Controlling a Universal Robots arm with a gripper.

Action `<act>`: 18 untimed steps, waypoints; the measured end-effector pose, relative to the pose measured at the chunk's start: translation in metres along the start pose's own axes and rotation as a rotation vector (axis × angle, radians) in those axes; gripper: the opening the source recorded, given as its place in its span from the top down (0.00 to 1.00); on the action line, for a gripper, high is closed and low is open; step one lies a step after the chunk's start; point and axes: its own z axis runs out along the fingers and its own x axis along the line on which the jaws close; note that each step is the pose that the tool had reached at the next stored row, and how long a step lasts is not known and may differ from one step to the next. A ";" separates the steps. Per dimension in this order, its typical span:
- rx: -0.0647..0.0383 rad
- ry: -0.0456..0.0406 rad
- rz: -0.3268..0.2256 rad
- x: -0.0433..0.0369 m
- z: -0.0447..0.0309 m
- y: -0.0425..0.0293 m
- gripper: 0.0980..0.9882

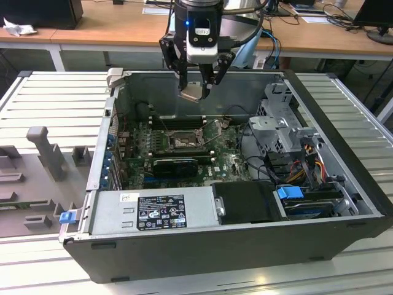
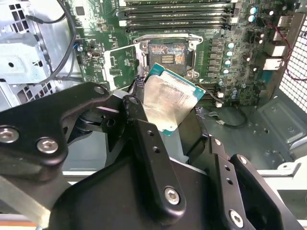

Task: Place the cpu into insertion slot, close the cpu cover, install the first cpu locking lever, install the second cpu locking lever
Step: 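Place the cpu into insertion slot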

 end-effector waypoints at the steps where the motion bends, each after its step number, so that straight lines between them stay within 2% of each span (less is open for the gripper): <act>1: 0.000 -0.0001 0.000 0.0000 0.0004 -0.0001 0.52; 8: -0.001 -0.0032 0.035 0.0000 0.0009 -0.0001 0.52; 14: -0.002 -0.0089 0.099 0.0000 0.0010 -0.0001 0.52; 18: -0.002 -0.0094 0.107 -0.0001 0.0030 -0.0003 0.52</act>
